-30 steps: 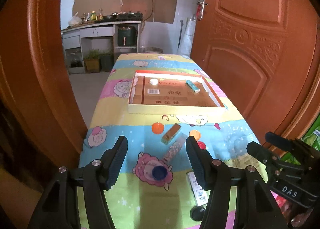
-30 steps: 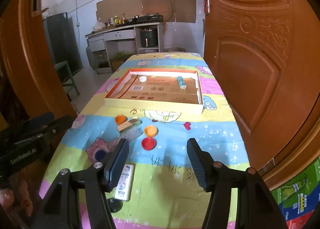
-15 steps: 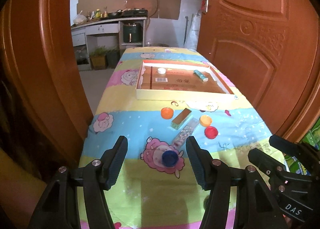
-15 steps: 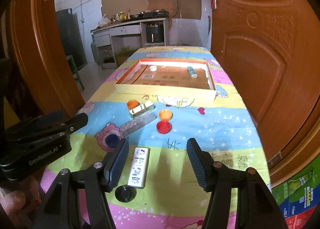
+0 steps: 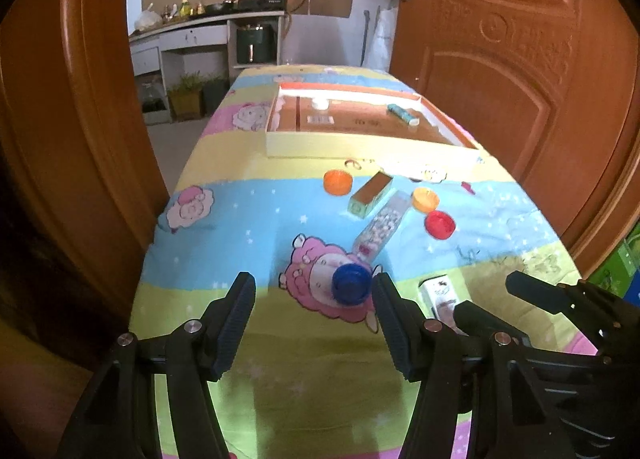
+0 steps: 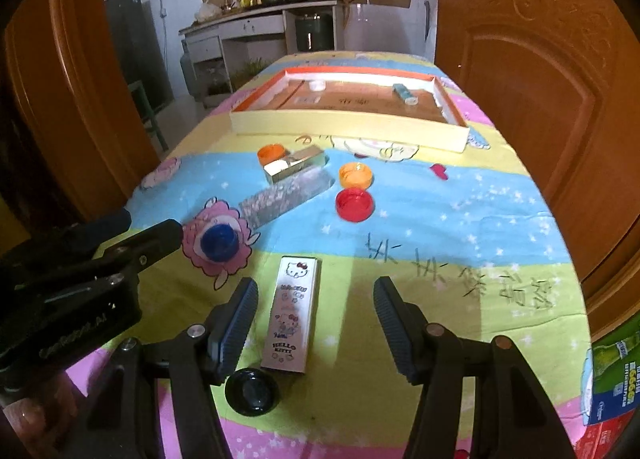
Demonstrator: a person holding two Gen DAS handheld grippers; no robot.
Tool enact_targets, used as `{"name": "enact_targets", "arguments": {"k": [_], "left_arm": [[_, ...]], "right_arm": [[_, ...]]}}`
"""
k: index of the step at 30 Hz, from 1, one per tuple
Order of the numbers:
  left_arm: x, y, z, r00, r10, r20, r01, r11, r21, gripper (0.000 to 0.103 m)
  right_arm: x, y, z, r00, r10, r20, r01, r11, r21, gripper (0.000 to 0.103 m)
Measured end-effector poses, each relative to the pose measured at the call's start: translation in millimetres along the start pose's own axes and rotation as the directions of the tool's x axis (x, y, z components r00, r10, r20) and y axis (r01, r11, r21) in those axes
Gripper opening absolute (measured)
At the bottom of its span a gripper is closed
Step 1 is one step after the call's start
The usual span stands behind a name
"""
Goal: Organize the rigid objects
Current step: 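Grasp the blue bottle cap with the left tool while the right tool grasps the Hello Kitty box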
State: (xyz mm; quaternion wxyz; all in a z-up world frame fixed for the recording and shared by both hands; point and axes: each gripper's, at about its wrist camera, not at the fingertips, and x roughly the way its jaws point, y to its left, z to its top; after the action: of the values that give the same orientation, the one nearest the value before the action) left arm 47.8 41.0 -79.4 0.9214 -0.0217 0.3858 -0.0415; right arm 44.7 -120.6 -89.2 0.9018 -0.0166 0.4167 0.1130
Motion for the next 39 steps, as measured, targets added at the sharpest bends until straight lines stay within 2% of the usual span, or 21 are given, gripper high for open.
{"name": "enact_targets", "arguments": {"k": [7,9,10,11,12,22,27,28,30,39], "left_arm": [[8.9,0.0,-2.8,1.0,-0.019,-0.014,0.019,1.0,0.017,0.062],[12.3,-1.1,-2.6,0.999,-0.025,-0.021,0.025,0.999,0.02,0.062],[14.2,-1.7,-2.5,0.999,-0.028,-0.025,0.029,0.999,0.021,0.062],[16.2,-2.4,-2.5,0.999,-0.031,-0.029,0.032,0.999,0.022,0.062],[19.6,-3.6,-2.6,0.999,-0.035,-0.036,0.035,0.999,0.023,0.062],[50.3,-13.4,-2.5,0.993,-0.078,-0.09,0.08,0.997,0.022,0.062],[57.4,-16.7,-1.0,0.994,-0.065,-0.084,0.068,0.997,0.037,0.061],[57.9,-16.8,-1.1,0.995,-0.064,-0.079,0.067,0.997,0.039,0.058],[58.7,-16.9,-2.0,0.997,-0.036,-0.073,0.04,0.998,0.048,0.033],[55.8,-10.2,-0.5,0.996,-0.052,-0.074,0.054,0.998,0.02,0.031]], "right_arm": [[19.1,8.7,-4.3,0.999,-0.014,-0.036,0.013,1.0,-0.023,0.058],[23.8,9.4,-5.4,0.999,-0.018,-0.048,0.017,0.999,-0.029,0.048],[26.3,9.0,-5.8,0.998,-0.01,-0.058,0.009,1.0,-0.03,0.035],[27.9,9.1,-6.0,0.998,-0.007,-0.063,0.006,1.0,-0.029,0.029],[27.2,9.8,-5.7,0.998,-0.021,-0.053,0.019,0.999,-0.038,0.028],[28.8,3.3,-3.5,0.998,-0.022,-0.055,0.019,0.998,-0.054,0.028],[29.1,2.3,-3.0,0.998,-0.015,-0.055,0.012,0.998,-0.056,0.028],[29.0,2.0,-2.9,0.998,-0.014,-0.055,0.011,0.998,-0.056,0.028],[29.0,1.4,-2.7,0.998,-0.013,-0.055,0.01,0.998,-0.054,0.028],[25.6,-3.5,-2.0,0.999,-0.017,-0.045,0.015,0.999,-0.043,0.028]]}}
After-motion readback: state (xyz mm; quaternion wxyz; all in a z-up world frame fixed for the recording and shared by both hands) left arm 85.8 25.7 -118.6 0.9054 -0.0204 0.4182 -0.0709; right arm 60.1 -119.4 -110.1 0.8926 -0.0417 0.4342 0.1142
